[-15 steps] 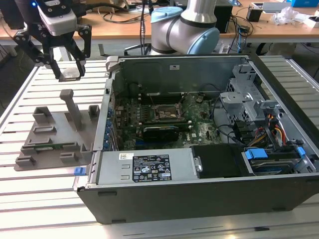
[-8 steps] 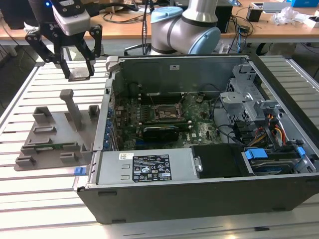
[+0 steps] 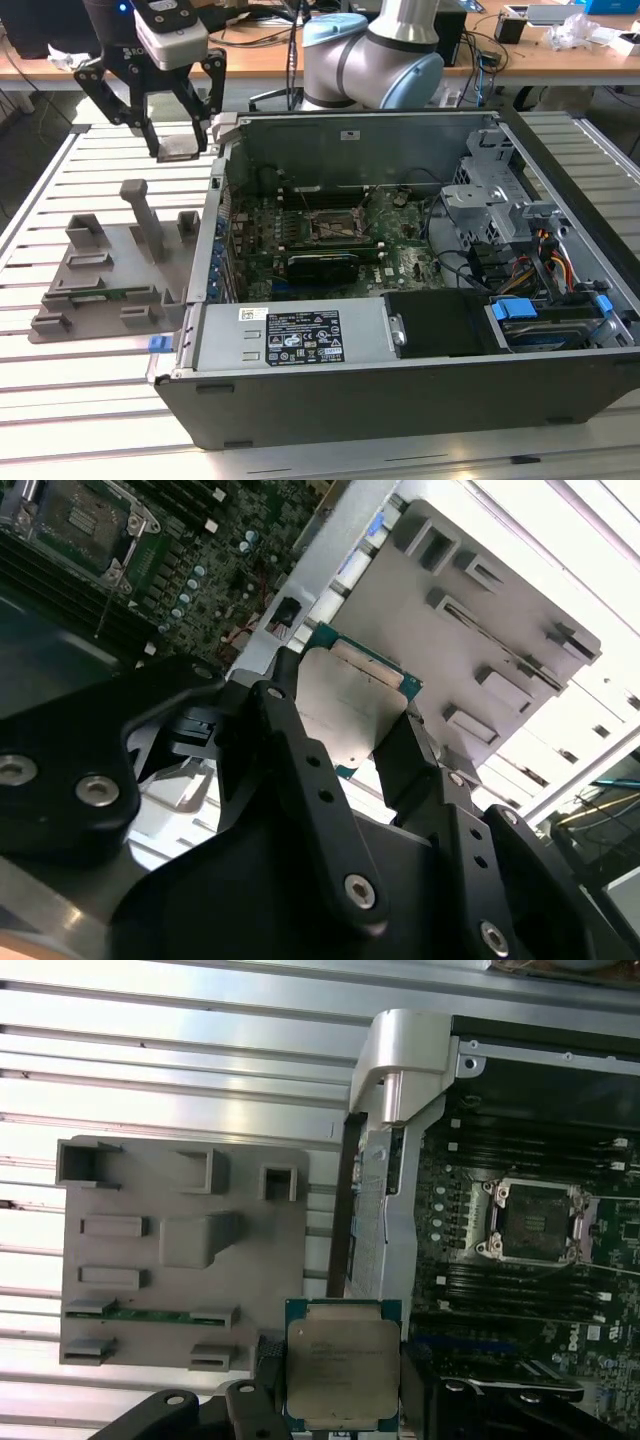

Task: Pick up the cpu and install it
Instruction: 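Pick up the cpu and move it towards the insertion slot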

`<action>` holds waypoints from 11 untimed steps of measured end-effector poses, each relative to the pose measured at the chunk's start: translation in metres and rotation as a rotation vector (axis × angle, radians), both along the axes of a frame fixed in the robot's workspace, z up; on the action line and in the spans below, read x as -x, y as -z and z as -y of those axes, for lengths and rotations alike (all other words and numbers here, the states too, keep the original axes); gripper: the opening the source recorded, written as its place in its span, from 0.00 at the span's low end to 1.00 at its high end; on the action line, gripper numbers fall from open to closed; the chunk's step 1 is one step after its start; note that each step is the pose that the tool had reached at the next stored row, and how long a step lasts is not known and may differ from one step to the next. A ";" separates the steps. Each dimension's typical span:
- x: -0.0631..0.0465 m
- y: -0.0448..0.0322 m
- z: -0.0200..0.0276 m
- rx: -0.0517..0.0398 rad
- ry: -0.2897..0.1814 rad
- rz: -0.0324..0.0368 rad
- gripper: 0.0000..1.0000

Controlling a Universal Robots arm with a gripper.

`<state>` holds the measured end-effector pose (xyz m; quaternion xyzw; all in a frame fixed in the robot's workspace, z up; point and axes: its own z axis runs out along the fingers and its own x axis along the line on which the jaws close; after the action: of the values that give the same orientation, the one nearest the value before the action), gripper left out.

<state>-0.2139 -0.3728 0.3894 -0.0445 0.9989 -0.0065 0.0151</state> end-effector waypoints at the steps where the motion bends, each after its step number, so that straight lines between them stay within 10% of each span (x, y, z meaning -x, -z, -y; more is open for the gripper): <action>1: -0.002 0.0000 -0.0001 0.0000 0.000 -0.0001 0.55; 11: -0.034 0.0009 -0.0017 0.0005 0.000 -0.0005 0.55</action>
<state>-0.1797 -0.3710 0.3885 -0.0445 0.9989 -0.0067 0.0148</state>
